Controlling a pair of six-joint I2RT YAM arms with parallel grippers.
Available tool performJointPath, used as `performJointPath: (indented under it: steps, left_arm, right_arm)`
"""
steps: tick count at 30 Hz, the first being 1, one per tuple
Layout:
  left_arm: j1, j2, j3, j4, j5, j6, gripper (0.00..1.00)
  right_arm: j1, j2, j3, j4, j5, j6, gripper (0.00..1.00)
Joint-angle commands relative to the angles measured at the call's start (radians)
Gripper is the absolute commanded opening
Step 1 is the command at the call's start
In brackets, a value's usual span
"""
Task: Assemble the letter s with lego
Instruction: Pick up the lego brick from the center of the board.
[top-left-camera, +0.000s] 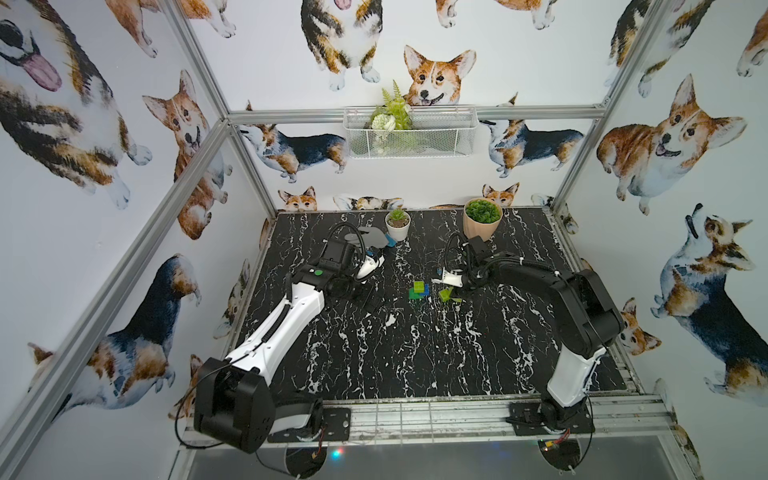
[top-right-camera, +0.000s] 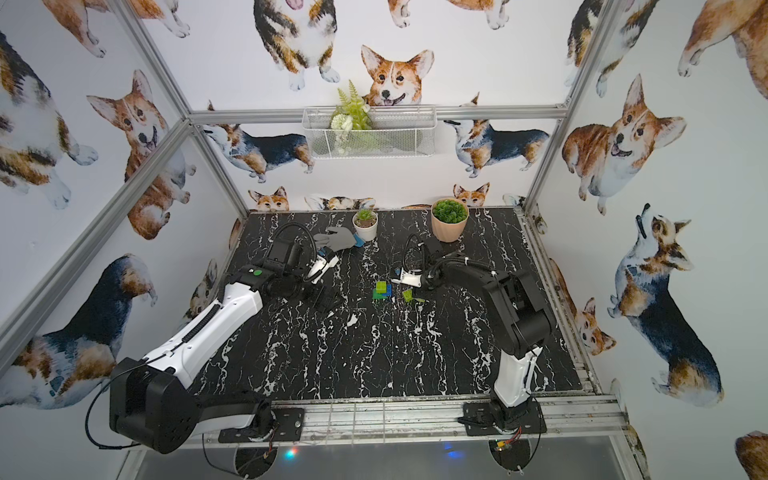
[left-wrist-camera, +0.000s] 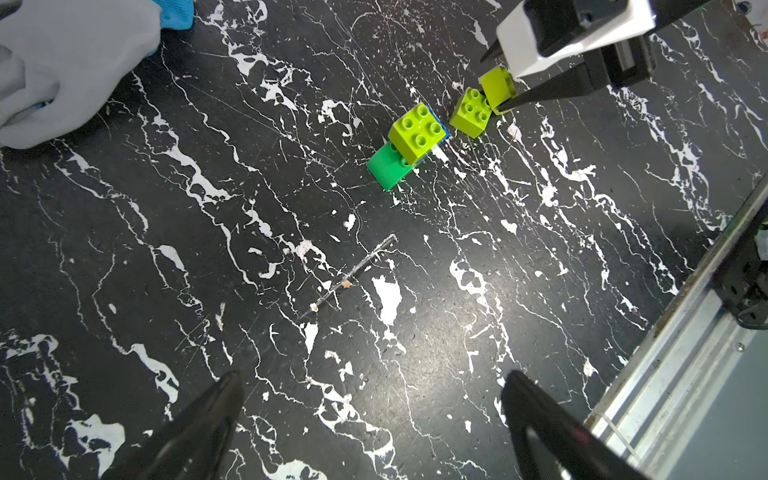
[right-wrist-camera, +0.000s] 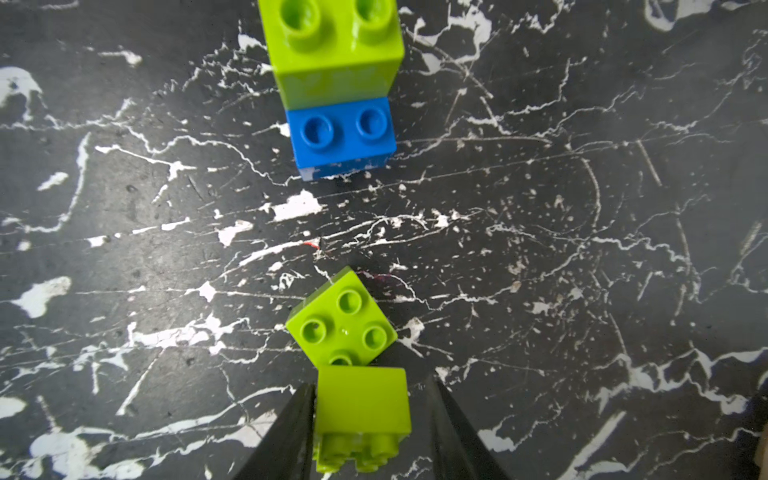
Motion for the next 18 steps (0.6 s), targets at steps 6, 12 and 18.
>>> performJointPath:
  steps: [6,12,18]
  left_arm:
    - [0.000,0.007,0.010,-0.013,0.003,0.019,1.00]
    - [-0.002,0.014,0.014,-0.014,0.005,0.018,1.00]
    - [-0.002,0.012,0.014,-0.019,0.002,0.022,1.00]
  right_arm:
    - [-0.010,0.002,0.016,-0.030,-0.010,0.031,0.46]
    - [-0.010,0.010,0.009,-0.038,0.011,0.033,0.46]
    - [-0.011,0.016,0.010,-0.044,0.007,0.034,0.44]
